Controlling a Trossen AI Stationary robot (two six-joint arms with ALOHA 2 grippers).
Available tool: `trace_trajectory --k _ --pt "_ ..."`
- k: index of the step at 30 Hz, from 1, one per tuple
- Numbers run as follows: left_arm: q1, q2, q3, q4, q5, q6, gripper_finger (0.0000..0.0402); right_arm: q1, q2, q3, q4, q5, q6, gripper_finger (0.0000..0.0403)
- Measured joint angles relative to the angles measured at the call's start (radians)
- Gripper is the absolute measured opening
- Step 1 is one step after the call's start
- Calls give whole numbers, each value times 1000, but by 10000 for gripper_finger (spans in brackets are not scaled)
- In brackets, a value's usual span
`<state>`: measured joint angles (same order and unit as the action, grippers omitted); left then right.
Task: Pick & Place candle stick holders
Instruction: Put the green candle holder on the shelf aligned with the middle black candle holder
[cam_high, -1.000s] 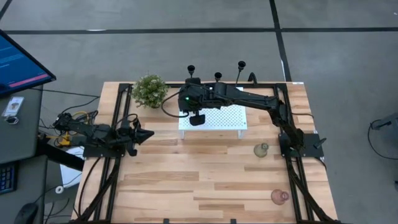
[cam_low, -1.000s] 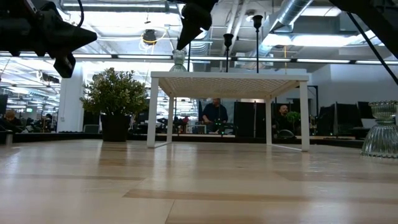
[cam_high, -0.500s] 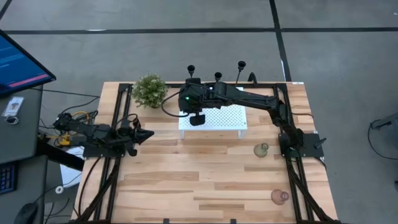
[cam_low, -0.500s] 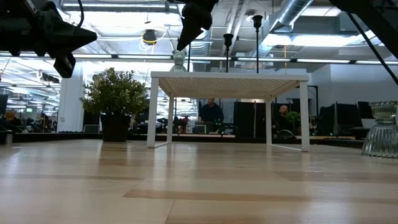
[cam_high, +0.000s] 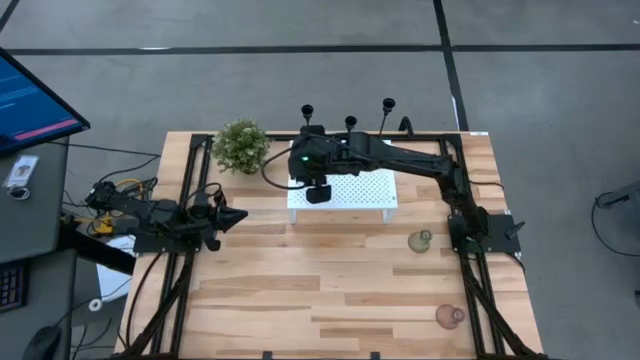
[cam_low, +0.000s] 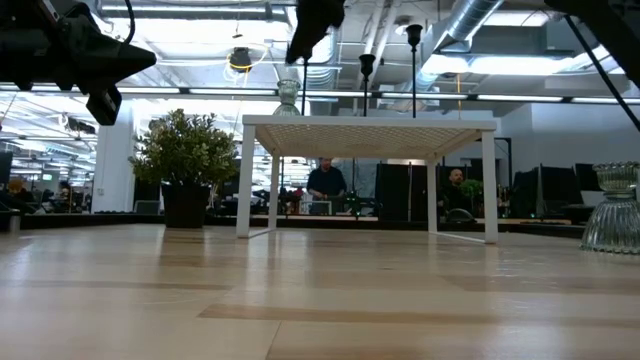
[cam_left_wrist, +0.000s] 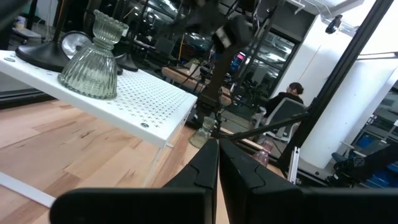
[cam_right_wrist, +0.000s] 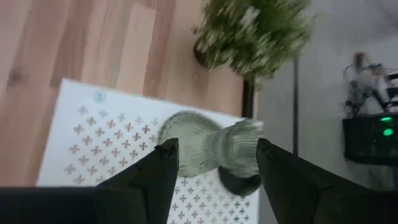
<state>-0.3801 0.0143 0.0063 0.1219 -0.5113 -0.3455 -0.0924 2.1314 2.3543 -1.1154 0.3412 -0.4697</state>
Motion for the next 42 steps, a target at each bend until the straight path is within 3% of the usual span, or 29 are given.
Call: trace_trajectory --k 7,15,18,25,31,37,42 --pt "0 0 0 0 0 0 12 29 -138 1 -93 3 90 199" --pt "0 0 0 2 0 0 12 49 -293 -35 -462 2 536 181" --pt "0 3 0 4 0 0 12 99 -409 -201 -457 -55 631 174" --pt "0 23 0 9 7 0 12 202 -678 -653 -456 -36 929 161" --pt "0 47 0 13 6 0 12 315 -895 -993 -457 -248 1235 157" --pt "0 62 0 14 4 0 12 527 -975 -1123 -453 -446 1538 157" --pt "0 68 0 15 4 0 12 747 -969 -1125 -438 -487 1739 157"
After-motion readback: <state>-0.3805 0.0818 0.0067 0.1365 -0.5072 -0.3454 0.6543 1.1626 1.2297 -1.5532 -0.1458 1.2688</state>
